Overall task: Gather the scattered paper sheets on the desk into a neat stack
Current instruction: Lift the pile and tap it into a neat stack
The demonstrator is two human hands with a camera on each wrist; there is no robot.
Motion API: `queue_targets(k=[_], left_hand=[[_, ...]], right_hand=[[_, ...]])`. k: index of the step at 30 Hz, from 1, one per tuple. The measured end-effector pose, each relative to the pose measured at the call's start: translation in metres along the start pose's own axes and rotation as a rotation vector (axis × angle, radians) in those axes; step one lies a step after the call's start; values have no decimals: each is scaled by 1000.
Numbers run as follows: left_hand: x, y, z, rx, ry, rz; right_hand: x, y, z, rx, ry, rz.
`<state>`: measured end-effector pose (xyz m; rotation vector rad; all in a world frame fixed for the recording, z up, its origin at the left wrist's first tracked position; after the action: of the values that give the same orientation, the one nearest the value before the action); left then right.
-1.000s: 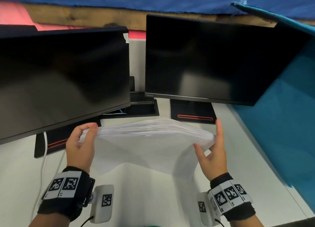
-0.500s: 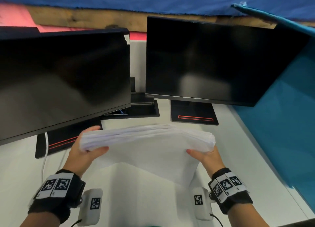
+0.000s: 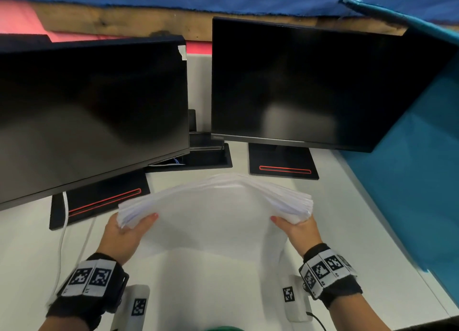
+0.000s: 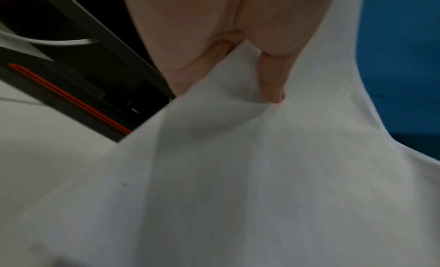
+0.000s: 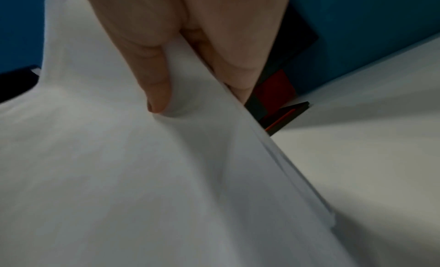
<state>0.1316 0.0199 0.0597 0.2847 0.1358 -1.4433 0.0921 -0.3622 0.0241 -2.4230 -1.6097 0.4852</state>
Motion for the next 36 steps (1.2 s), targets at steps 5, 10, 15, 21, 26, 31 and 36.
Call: queue_targets(k=[5, 10, 15, 21, 26, 31, 36], left_hand=[[0, -1, 2, -11, -22, 3], [4, -6, 7, 7, 19, 22], [0, -1, 41, 132, -3, 57], [5, -9, 1, 64, 94, -63], [10, -7, 10, 125, 107, -54], [7, -8, 13, 113, 42, -60], [8, -13, -2, 28, 98, -34]], right_hand=[[-4, 3, 4, -11, 25, 15], [1, -1, 0, -24, 23, 14], [-2, -15, -42, -161, 159, -15], [6, -16, -9, -102, 72, -83], [6, -12, -5, -34, 25, -8], [7, -13, 8, 75, 105, 7], [8, -16, 7, 74, 89, 17]])
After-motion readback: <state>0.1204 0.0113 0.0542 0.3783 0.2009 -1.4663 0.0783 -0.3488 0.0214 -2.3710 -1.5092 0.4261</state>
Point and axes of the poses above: each hand's wrist, its own y-axis towards the middle knuckle, its own x-axis out of the palm, z = x × y, the point moved 10 cm from there along y, towards the middle knuckle, and after that the axes turned 8 degrees about x, right-handed, at the moved point
